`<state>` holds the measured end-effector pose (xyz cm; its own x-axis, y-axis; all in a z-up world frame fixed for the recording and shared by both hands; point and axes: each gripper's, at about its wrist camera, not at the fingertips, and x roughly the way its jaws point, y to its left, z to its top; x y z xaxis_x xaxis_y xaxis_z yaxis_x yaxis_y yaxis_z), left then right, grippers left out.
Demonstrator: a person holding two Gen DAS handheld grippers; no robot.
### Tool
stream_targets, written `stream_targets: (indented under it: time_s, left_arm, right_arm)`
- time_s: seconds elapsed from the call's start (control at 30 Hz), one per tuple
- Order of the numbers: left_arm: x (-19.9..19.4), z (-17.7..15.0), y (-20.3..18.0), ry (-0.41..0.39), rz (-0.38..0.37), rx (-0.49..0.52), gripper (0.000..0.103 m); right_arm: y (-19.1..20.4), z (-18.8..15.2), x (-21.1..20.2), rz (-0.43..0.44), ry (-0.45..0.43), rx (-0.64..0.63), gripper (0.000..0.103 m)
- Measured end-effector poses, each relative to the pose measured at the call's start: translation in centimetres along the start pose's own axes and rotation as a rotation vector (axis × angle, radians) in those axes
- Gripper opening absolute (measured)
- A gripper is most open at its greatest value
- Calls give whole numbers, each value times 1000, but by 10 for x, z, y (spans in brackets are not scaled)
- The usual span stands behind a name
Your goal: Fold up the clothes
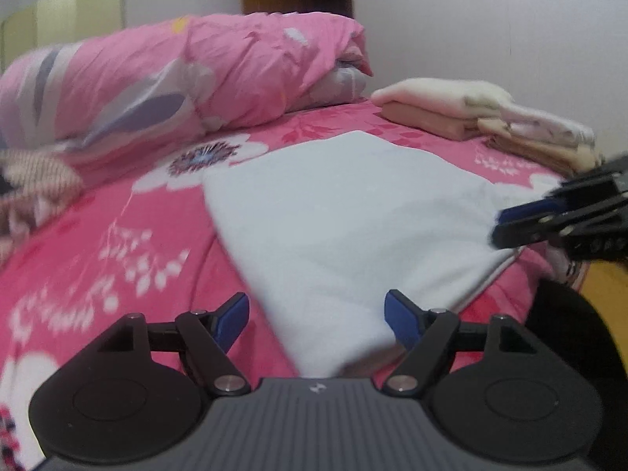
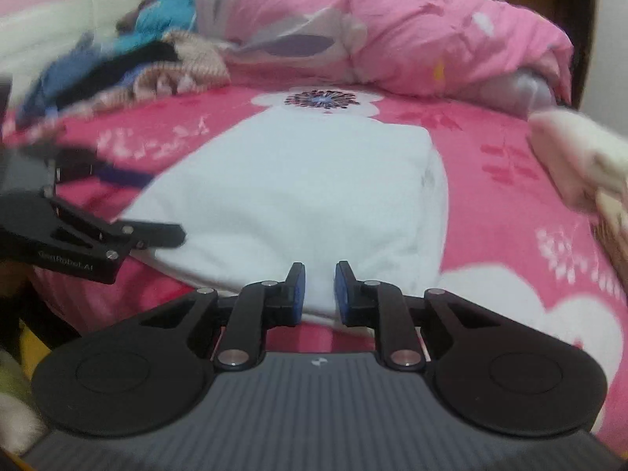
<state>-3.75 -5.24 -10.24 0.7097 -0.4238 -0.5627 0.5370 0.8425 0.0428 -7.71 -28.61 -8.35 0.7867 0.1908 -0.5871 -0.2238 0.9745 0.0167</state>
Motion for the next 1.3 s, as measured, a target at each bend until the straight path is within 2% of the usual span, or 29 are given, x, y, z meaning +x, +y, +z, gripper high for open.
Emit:
stream_targets:
  time_s: [0.07,0.13,0.23,0.37,0.47,0.57,0.7,0.87,1.03,1.3]
  left_arm:
    - [-5,-5,9,2,-19,-46,80]
    - [-6,-5,10,0,-22,-48,80]
    - [-9,-6,7,-8,-13,-22,80]
    - [-14,-9,11,-1,-28,-43,81]
    - [-23,-15,14,4,-28,-49,82]
    - [-35,-22,15,-14,-9,-39,82]
    - [-45,-22,16,-52,24,-21,82]
    - [-34,-23,6,-22,92,69,82]
    - [-31,-26,8,-21,95,13,81]
    - [-38,-31,7,7,192,-9,81]
  right_arm:
    - [-4,5,-11,3,8,53,15]
    - [5,12,-15,-16,-6,26,16]
    - [26,18,-8,14,-39,-20,16]
    - [43,6,20,33,32,-24,16]
    - [43,4,11,44,44,12,16]
    - [42,10,-3,52,36,44,16]
    - [53,22,7,70,-10,33,16]
    - [65,32,18,83,-44,35,16]
    - [63,29,17,81,-44,86,16]
    - [63,19,27,35,-14,103,16]
